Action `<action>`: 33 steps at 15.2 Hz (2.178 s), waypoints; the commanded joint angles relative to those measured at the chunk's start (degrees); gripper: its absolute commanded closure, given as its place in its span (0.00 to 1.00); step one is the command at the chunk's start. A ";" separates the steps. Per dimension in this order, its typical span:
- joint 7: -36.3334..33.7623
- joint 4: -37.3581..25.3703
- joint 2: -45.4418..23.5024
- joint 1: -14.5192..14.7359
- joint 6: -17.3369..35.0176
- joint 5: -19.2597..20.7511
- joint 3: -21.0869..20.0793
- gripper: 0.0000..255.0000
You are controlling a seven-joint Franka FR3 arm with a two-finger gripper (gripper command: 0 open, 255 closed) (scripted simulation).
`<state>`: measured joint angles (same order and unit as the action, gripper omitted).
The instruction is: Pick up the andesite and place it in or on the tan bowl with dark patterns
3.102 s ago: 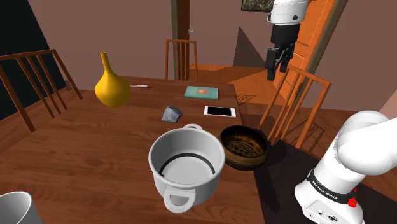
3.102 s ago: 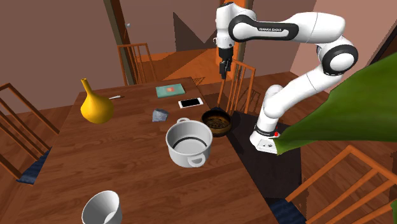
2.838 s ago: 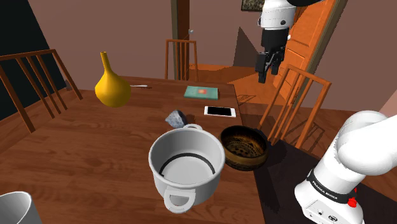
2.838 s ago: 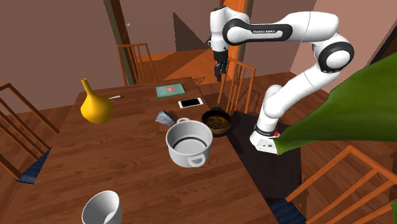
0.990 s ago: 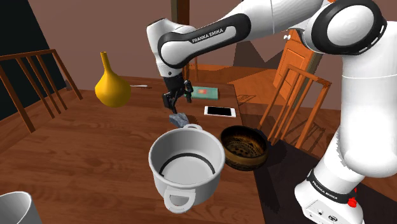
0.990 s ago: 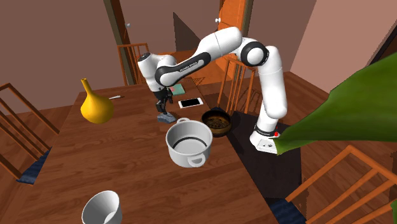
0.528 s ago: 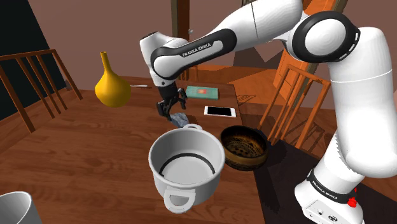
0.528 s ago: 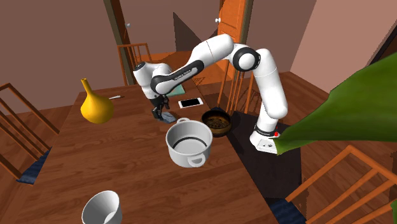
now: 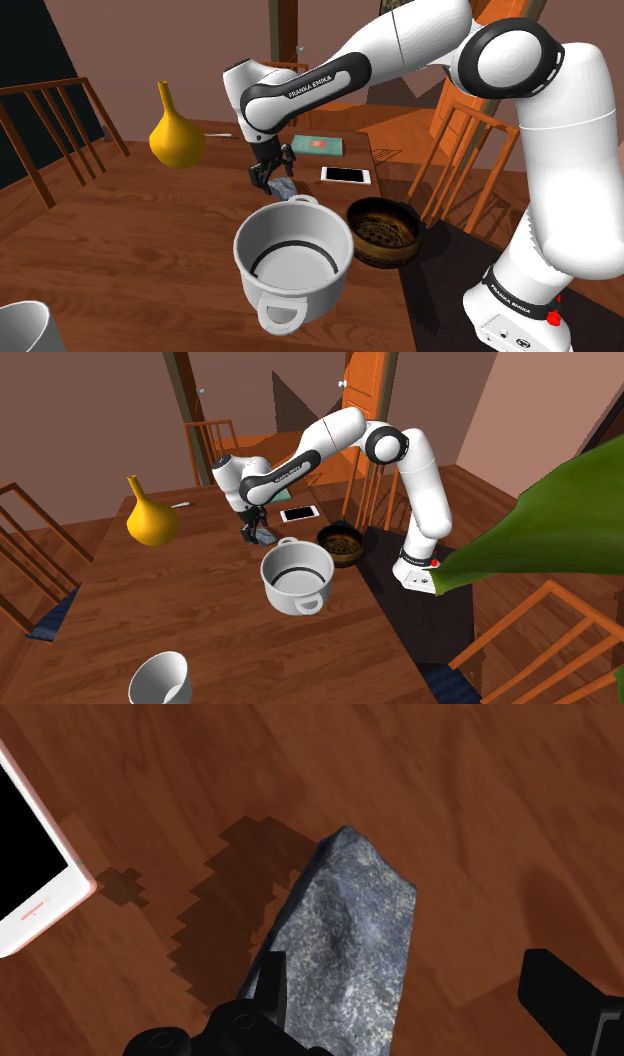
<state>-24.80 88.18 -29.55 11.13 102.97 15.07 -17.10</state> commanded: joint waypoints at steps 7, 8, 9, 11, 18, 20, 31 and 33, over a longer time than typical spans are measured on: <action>0.00 0.01 0.00 0.00 0.01 0.00 0.00 1.00; 0.00 0.01 0.00 0.00 0.01 0.00 0.00 1.00; 0.00 0.01 0.00 0.00 0.01 0.00 0.00 1.00; 0.00 0.01 0.00 0.00 0.01 0.00 0.00 1.00; -8.33 26.00 15.64 -5.38 25.88 -5.71 0.08 0.00; -8.63 26.46 14.75 -5.30 27.17 -5.26 0.25 0.00; -9.18 27.14 13.06 -5.15 29.43 -4.41 0.59 0.00; -9.18 27.14 13.06 -5.15 29.43 -4.41 0.59 1.00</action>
<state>-33.99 115.31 -16.46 5.98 132.40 10.67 -16.52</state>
